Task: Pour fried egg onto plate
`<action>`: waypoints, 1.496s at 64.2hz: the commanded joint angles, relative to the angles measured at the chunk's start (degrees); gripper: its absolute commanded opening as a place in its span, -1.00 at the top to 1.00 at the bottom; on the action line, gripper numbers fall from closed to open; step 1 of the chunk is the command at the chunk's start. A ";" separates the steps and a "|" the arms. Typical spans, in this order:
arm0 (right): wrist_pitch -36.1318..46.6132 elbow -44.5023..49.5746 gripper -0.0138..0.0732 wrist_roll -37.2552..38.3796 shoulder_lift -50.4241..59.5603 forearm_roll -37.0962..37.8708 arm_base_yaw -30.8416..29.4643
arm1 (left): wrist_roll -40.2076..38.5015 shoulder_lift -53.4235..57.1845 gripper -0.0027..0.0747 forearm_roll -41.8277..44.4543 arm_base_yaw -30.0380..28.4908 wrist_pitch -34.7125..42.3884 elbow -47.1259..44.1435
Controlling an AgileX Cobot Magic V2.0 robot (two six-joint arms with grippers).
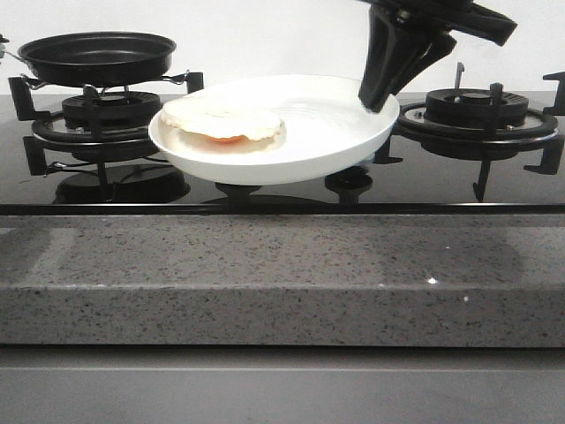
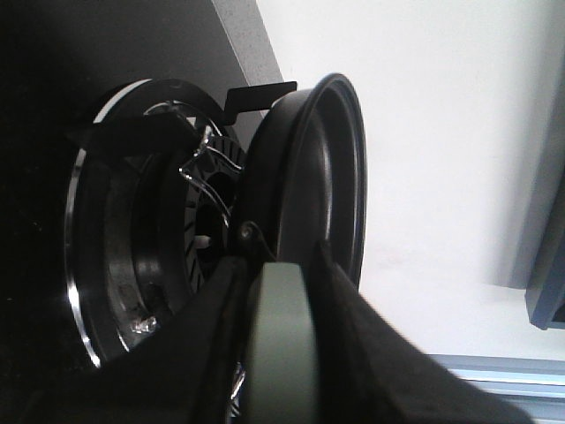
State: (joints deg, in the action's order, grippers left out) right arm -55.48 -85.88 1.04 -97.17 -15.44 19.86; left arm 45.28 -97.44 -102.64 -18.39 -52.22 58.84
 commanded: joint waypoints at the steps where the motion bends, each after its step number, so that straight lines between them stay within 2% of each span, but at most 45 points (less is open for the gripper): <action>1: 2.22 -1.32 0.84 -0.22 2.63 -0.75 -0.10 | 0.28 2.07 0.38 -3.94 -0.21 -1.90 1.63; 4: 2.22 -1.32 0.84 -0.22 2.63 -0.75 -0.10 | 0.28 2.07 0.15 -3.94 -0.21 -1.90 1.63; 11: 2.22 -1.32 0.84 -0.22 2.63 -0.75 -0.10 | 0.63 2.07 -0.25 -3.94 -0.21 -2.18 1.63; 18: 2.22 -1.32 0.84 -0.22 2.63 -0.75 -0.10 | 1.12 2.07 -0.43 -3.94 -0.21 -3.18 1.63; 29: 2.22 -1.32 0.84 -0.22 2.63 -0.75 -0.10 | 1.65 2.07 -0.43 -3.85 -1.04 -4.11 1.63; 54: 2.22 -1.32 0.84 -0.22 2.63 -0.75 -0.10 | 1.65 2.07 -0.43 -3.81 -10.38 -15.76 1.63; 63: 2.22 -1.32 0.84 -0.22 2.63 -0.75 -0.10 | 1.74 3.33 -0.43 -2.70 -12.29 -17.12 1.63; 84: 2.22 -1.32 0.84 -0.22 2.63 -0.75 -0.10 | 3.67 14.16 -0.43 10.49 -11.91 -8.62 1.63; 96: 2.22 -1.32 0.84 -0.22 2.63 -0.75 -0.10 | 3.67 22.91 -0.43 20.28 -7.31 -1.42 1.63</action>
State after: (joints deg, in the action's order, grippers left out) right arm -55.48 -85.88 1.04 -97.17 -15.44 19.86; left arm 48.56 -80.14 -83.59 -28.36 -55.39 58.84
